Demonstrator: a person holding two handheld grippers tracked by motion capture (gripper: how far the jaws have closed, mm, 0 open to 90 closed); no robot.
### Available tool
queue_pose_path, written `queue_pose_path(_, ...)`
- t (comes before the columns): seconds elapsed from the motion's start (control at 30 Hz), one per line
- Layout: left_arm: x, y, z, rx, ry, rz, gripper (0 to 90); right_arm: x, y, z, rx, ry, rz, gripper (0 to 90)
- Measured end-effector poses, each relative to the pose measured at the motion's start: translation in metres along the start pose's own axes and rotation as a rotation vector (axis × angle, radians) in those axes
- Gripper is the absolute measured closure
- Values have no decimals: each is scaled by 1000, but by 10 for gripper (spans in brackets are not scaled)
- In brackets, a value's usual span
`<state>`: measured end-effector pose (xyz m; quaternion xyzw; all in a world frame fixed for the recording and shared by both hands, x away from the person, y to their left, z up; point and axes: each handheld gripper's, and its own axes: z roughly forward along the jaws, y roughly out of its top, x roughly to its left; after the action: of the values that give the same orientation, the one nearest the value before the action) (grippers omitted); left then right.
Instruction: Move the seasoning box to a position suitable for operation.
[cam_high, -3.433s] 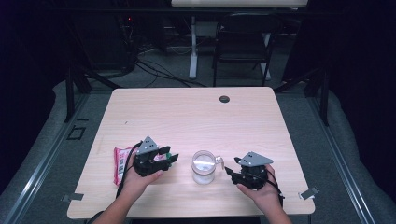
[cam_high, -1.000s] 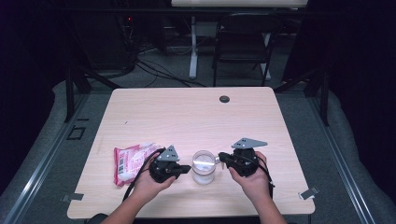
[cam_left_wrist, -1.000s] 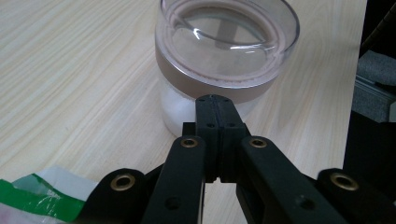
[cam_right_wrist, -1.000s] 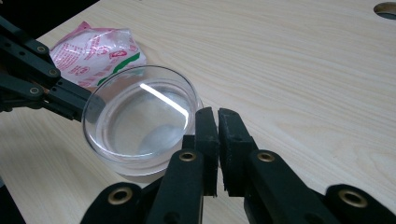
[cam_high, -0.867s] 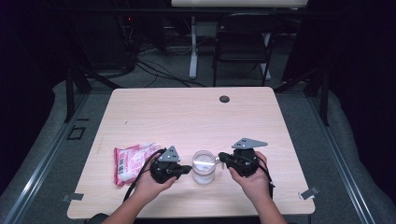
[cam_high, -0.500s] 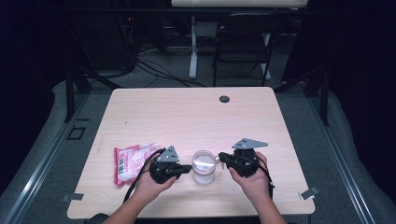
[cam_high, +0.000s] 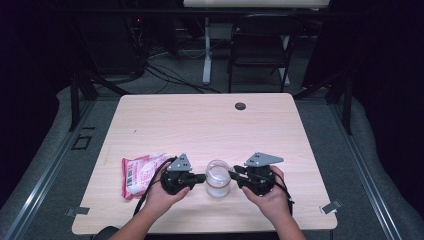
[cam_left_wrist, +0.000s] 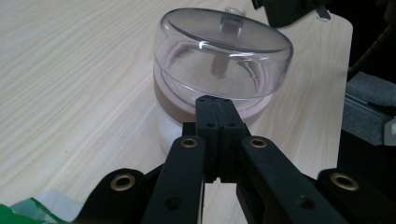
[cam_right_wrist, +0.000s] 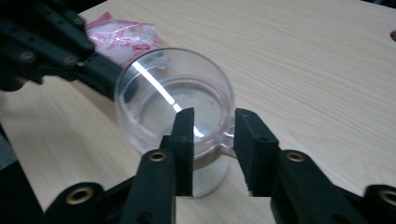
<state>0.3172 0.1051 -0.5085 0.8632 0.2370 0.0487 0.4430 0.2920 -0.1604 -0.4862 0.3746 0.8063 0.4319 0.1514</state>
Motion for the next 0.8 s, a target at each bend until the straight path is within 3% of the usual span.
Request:
queue_pose_path(0.23,1,7,-1,-44,-30,-15,841,11,-5,-6,-13,22,-108,531)
queue_pose_path(0.67,2,9,3,-77,-1,-17,670,21,-13,0,31,-7,-172,508)
queue_pose_path(0.8,2,9,5,-65,7,-7,641,21,-14,3,34,-28,-184,510)
